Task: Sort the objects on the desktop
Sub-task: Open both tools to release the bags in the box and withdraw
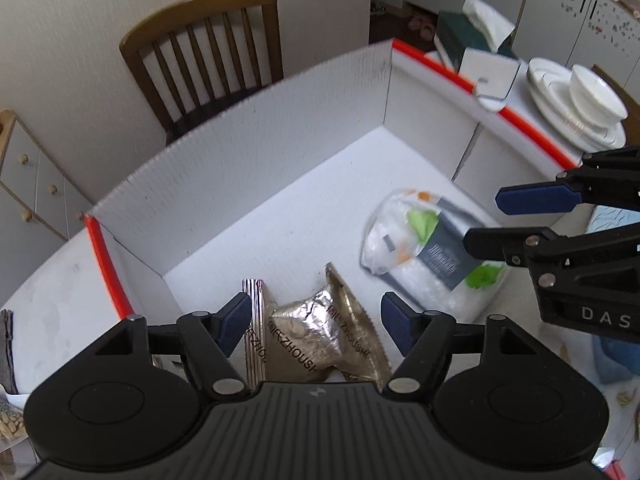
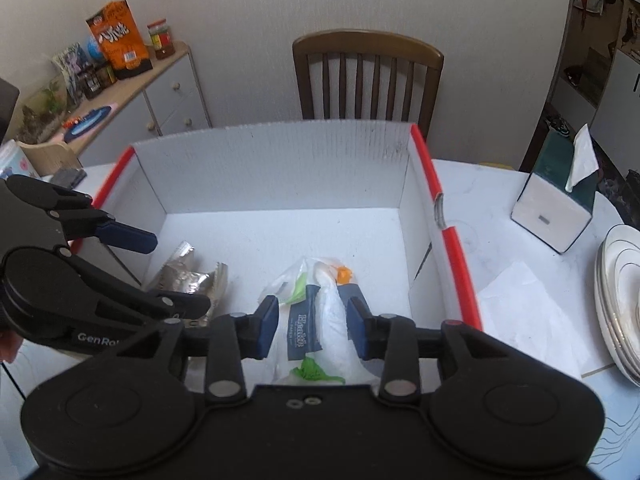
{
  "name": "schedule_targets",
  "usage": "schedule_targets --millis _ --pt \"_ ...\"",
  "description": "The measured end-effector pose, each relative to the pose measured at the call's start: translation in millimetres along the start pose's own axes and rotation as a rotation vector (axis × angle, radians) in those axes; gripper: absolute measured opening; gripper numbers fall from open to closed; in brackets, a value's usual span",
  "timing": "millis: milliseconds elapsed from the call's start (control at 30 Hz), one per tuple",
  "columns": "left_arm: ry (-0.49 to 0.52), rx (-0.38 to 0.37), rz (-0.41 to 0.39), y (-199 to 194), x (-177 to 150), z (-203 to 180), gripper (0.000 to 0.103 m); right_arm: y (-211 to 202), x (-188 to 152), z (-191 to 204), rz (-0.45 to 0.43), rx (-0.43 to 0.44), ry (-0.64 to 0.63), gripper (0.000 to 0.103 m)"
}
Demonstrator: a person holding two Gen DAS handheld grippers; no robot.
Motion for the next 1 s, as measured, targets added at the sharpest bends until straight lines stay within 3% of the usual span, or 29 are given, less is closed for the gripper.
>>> schedule_targets --millis 433,1000 --pt "-0.051 -0.028 -0.137 -76 -9 -20 0.071 -71 -9 1 -0.076 0.042 -0.001 0.046" --pt "-0.092 0.026 -0.253 -166 -66 -64 0.071 -158 -44 8 -0.172 0.106 -0.041 0.055"
Point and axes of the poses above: each gripper's, at about its wrist camera, not at the fingertips, and y roughly the way its jaws point, z to its left, x to its top, the point moved 7 cm from there along y, roughly the way its jaws point, and after that the axes turned 12 degrees about -y, right-handed, at the moved point
